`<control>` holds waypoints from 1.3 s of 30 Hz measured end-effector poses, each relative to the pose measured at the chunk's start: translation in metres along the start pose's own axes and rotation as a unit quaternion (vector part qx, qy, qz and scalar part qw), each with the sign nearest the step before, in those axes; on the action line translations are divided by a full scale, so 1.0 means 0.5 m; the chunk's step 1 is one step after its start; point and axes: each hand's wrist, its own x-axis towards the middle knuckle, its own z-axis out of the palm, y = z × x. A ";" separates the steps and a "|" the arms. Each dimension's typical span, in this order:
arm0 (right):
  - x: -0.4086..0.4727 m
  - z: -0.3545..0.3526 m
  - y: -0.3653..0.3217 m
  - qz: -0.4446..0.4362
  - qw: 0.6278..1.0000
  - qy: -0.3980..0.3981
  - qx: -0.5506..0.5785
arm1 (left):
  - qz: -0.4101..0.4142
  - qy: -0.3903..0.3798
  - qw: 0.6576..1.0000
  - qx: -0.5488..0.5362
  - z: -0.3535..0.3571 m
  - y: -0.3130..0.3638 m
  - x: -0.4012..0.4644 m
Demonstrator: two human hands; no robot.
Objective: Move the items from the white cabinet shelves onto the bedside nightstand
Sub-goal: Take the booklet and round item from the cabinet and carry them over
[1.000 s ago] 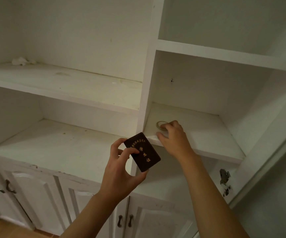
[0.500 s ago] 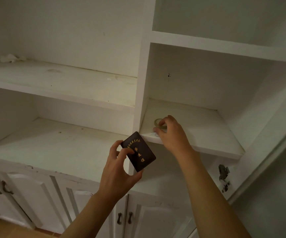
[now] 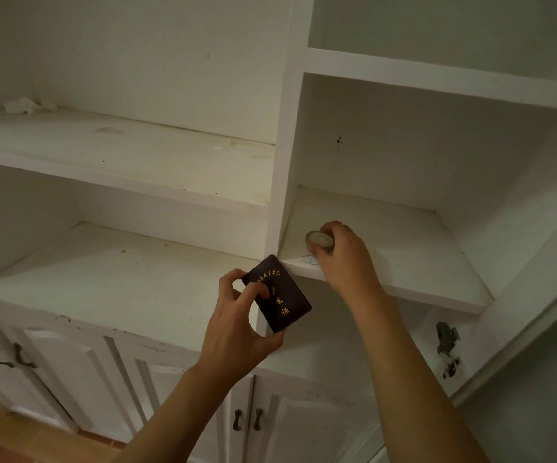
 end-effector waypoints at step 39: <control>-0.478 0.223 -0.656 -0.177 0.949 -0.122 0.230 | -0.093 0.145 0.985 0.011 -0.669 -0.147 -0.435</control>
